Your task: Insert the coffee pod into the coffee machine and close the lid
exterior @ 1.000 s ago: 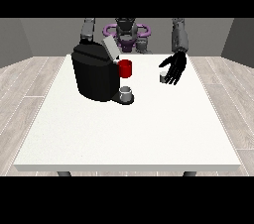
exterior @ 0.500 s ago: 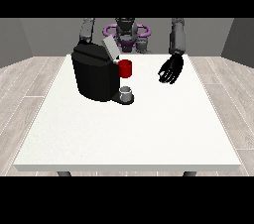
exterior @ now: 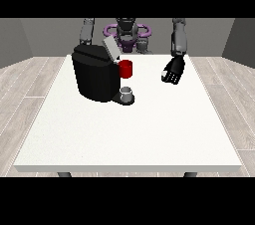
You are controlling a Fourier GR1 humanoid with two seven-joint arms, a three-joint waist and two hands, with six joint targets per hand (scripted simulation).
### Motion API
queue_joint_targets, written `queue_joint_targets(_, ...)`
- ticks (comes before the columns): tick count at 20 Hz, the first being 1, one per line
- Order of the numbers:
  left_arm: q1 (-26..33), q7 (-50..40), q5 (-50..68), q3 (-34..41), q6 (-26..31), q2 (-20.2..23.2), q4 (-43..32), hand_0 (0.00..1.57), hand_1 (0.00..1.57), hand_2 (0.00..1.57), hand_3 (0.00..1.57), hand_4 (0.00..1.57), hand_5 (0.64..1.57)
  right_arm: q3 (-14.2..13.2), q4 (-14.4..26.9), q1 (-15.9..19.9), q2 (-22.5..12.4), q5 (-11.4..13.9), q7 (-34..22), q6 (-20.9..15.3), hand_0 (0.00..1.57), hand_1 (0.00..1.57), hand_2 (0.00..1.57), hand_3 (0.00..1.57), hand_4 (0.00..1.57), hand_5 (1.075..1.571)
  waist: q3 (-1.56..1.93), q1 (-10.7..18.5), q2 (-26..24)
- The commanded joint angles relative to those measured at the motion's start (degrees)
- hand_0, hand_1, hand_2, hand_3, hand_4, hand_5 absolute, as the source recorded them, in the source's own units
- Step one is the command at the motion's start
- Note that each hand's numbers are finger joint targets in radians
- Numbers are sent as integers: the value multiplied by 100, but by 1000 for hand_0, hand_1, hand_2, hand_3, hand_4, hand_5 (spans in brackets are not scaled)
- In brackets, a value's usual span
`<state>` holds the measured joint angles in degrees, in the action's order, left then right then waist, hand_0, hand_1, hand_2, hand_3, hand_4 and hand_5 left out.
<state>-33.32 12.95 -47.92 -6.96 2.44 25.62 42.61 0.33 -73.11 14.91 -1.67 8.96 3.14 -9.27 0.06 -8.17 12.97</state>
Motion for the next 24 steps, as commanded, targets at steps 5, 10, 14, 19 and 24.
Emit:
queue_joint_targets(5,-414,340,-227,163,-118,-116,-412,1149,1149,1257,1162,466,1571,47,410,123,79,397,39,-401,0,0,0,0,0,1571,-7,111,54)
queue_joint_targets(10,-562,379,168,341,196,-612,-175,1433,1433,1423,1352,489,1571,-229,601,205,-147,166,-129,-180,0,0,0,0,0,1571,-6,183,-332)
queue_joint_targets(14,-705,326,363,532,877,-467,-359,1420,1420,1410,1332,518,1571,70,415,-121,-30,292,-241,-89,0,0,0,0,0,1571,-6,45,-748)
queue_joint_targets(19,-1078,26,353,428,1541,-563,-26,1402,1402,1390,1329,542,1571,-175,670,106,-196,169,-340,-4,0,0,0,0,0,1571,-4,170,-1062)
queue_joint_targets(24,-1570,-238,441,569,2022,-528,160,1403,1403,1396,1341,598,1571,-171,784,-7,-18,65,37,-10,0,0,0,0,0,1571,-4,103,-1032)
